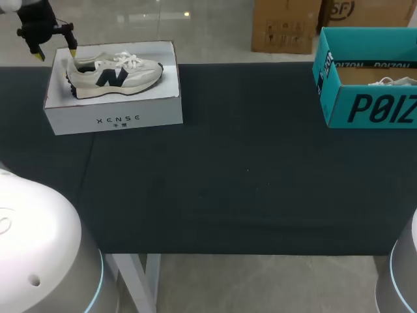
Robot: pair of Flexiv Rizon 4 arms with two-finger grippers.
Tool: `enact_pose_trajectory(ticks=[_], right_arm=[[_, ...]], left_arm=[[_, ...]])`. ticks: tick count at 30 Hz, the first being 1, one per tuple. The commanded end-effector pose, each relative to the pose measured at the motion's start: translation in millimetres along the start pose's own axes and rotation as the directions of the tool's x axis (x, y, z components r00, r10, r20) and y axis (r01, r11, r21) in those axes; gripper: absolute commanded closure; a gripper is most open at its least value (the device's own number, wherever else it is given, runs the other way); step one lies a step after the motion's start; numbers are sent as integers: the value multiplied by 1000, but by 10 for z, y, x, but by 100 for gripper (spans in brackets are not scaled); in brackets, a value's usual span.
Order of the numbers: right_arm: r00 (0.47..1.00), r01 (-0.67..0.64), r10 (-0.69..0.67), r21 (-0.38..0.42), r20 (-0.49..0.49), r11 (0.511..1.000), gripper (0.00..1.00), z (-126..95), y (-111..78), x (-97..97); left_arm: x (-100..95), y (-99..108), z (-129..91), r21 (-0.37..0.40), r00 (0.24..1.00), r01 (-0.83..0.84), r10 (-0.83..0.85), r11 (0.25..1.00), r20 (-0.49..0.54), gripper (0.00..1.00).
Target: Take the shoe out of the shoebox, open the shoe tongue, remove and reinsert the insole, then place the shoe into the shoebox
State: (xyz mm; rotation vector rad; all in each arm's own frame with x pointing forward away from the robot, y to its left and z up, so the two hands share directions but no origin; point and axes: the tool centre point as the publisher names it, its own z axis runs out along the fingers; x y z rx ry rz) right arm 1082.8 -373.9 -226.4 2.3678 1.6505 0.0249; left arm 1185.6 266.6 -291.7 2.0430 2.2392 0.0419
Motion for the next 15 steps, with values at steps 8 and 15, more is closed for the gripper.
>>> enact_pose_trajectory(ticks=[8, 15], right_arm=[[1000, -1, 1, 1, 0, 1000, 0, 0, 4, 1], [1000, -1, 1, 1, 0, 1000, 0, 0, 4, 1]], left_arm=[[-62, 370, 340, 107, 998, 58, -55, 993, -26, 0], [-108, 408, 480, 121, 998, 60, -57, 991, -26, 0]])
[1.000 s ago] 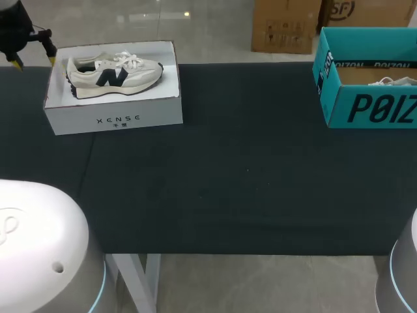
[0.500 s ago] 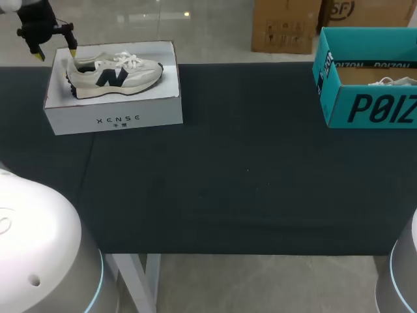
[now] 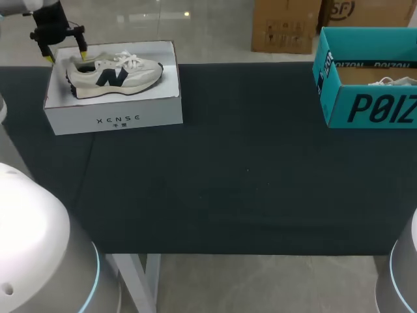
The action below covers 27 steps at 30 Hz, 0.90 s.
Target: Take the shoe out of the shoebox, open the shoe tongue, remove and reinsert the insole, then place the shoe into the shoebox
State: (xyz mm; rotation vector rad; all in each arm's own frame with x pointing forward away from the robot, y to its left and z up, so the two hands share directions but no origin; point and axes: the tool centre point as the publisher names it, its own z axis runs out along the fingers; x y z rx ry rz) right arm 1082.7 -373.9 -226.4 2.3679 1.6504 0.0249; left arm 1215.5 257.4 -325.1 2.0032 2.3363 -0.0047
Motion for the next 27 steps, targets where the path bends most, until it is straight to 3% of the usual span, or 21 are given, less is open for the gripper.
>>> enact_pose_trajectory(ticks=[1, 19, 27], right_arm=[[1000, -1, 1, 0, 0, 1000, 0, -1, 4, 1], [1000, -1, 1, 0, 0, 1000, 0, -1, 4, 1], [1000, -1, 1, 0, 0, 1000, 0, -1, 4, 1]], left_arm=[[-30, 162, 119, 71, 1000, -4, 4, 997, -11, 0], [-40, 34, 390, 117, 999, 10, -4, 993, -52, 0], [47, 95, 423, 105, 998, 24, -18, 994, -60, 0]])
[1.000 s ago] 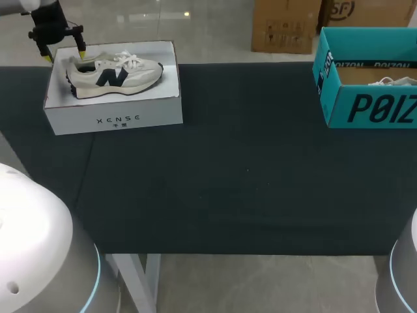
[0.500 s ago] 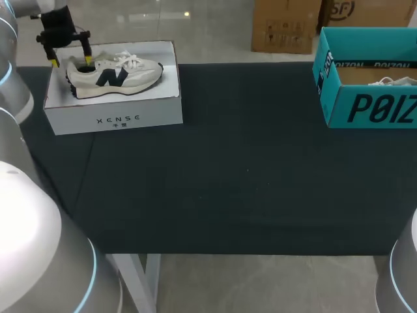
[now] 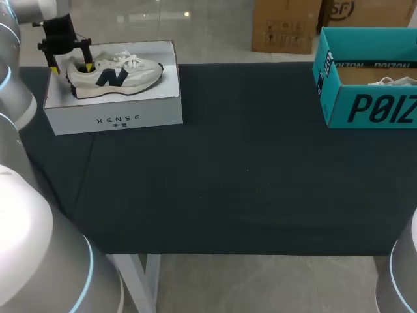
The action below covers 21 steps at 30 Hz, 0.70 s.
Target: Take the shoe out of the shoebox, open the shoe tongue, remove and reinsert the insole, then place the shoe into the shoebox
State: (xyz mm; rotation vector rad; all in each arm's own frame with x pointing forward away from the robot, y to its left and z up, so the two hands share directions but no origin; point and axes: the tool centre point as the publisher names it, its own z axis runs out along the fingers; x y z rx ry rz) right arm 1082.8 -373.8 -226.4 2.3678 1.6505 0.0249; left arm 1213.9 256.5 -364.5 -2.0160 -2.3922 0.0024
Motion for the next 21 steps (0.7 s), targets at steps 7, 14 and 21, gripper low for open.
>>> enact_pose_trajectory(ticks=[7, 14, 21], right_arm=[[1000, -1, 1, 0, 0, 1000, 0, -1, 4, 0], [1000, -1, 1, 0, 0, 1000, 0, -1, 4, 0], [1000, -1, 1, 0, 0, 1000, 0, -1, 4, 0]], left_arm=[[62, 165, 34, 53, 1000, 2, -2, 999, -3, 0], [67, 128, 91, 57, 1000, -1, 2, 998, -9, 0], [64, 116, 82, 35, 1000, -8, 8, 999, -7, 97]])
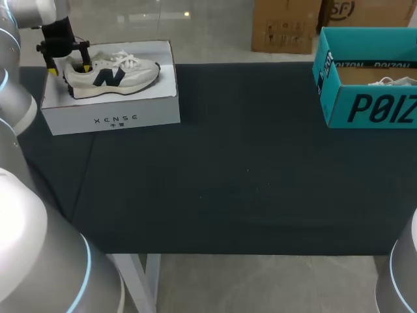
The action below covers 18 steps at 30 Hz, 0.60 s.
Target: Take the shoe out of the shoebox, open the shoe tongue, remove and reinsert the insole, then place the shoe into the shoebox
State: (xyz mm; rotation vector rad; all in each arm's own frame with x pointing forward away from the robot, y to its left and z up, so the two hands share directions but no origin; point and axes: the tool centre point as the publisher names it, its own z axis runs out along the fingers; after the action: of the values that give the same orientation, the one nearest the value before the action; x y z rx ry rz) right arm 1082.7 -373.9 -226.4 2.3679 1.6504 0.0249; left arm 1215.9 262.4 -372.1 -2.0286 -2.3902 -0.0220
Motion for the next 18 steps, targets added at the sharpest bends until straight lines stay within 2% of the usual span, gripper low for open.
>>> enact_pose_trajectory(ticks=[1, 8, 18], right_arm=[[1000, -1, 1, 0, 0, 1000, 0, -1, 4, 1], [1000, -1, 1, 0, 0, 1000, 0, -1, 4, 1], [1000, -1, 1, 0, 0, 1000, 0, -1, 4, 1]], left_arm=[[4, 81, 0, 46, 1000, -5, 5, 999, -3, 100], [-33, 66, -59, 29, 1000, -8, 8, 1000, -8, 100], [-138, -12, -312, -10, 1000, -22, 22, 1000, -5, 100]])
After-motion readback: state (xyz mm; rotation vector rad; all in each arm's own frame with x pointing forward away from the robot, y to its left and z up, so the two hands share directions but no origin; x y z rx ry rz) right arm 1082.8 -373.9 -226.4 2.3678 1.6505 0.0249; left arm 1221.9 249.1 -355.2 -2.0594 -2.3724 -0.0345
